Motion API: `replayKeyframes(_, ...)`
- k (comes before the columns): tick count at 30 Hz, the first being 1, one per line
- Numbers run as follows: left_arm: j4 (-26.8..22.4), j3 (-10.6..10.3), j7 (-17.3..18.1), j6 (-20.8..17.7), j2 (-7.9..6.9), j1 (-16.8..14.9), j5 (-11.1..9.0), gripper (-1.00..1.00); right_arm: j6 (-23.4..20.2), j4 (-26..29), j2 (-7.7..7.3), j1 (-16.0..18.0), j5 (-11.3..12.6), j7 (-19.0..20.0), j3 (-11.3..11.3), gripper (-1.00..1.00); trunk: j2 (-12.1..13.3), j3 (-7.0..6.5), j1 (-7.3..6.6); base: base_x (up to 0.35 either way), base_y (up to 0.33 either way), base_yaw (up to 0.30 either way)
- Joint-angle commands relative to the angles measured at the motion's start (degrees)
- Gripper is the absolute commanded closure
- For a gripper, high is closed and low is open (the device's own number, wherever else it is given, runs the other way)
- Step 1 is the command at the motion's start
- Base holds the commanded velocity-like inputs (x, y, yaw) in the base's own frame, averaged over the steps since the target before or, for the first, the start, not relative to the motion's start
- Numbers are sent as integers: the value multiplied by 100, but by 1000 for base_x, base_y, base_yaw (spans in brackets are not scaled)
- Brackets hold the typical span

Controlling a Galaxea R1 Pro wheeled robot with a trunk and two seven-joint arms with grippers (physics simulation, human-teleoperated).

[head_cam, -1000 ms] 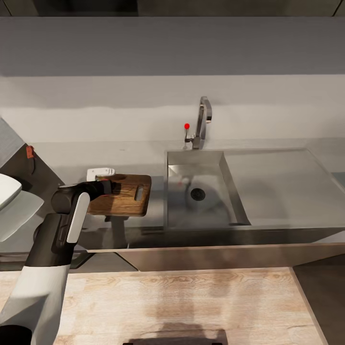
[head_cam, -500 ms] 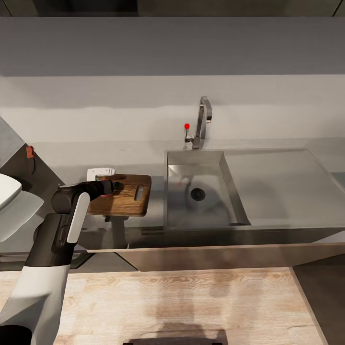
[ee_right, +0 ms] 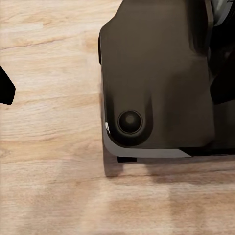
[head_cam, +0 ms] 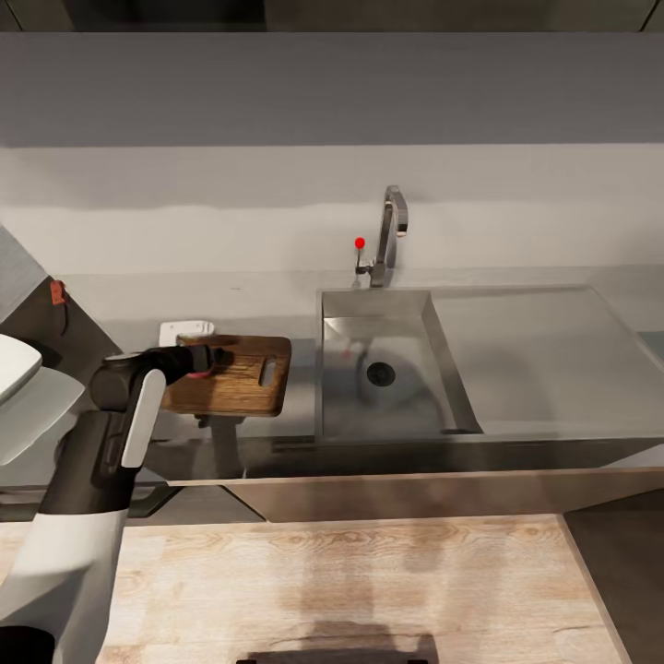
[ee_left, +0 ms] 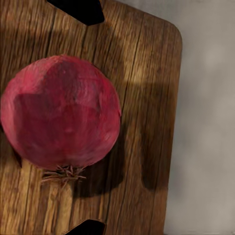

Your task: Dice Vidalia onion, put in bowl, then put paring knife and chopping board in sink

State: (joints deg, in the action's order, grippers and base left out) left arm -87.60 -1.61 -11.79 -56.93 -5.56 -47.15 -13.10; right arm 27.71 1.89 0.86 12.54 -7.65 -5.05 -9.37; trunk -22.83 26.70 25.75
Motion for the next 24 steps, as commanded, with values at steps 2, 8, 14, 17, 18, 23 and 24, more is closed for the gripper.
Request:
replayKeyframes(2,-64,5,-60,-28,-23,-5,-59,-100,15,-4,2,3,-61,-31,-39,-100,-9,8,3,0,0,0)
replayKeyframes(8,-123,76,-60,-60,-192,-5,-61,-100,15,-4,2,3,-61,-35,-39,-100,-9,8,3,-3,0,0)
replayKeyframes(14,-126,74,-59,-63,-191,-5,-69,-100,15,-4,10,4,-53,-40,-39,-100,-9,8,3,-233,0,0)
replayKeyframes(17,-126,74,-60,-63,-191,-5,-70,-100,15,-4,11,3,-53,-40,-39,-100,-9,8,3,-321,0,0)
replayKeyframes(18,-126,70,-60,-63,-191,-5,-70,-100,15,-4,11,3,-53,-42,-39,-100,-9,8,3,-326,0,0)
replayKeyframes(23,-126,48,-55,-63,-191,-5,-70,-100,15,-4,11,3,-52,-48,-39,-100,-9,8,3,-327,0,0)
replayKeyframes(24,-126,46,-56,-63,-191,-5,-70,-100,15,-4,11,3,-52,-48,-39,-100,-9,8,3,-328,0,0)
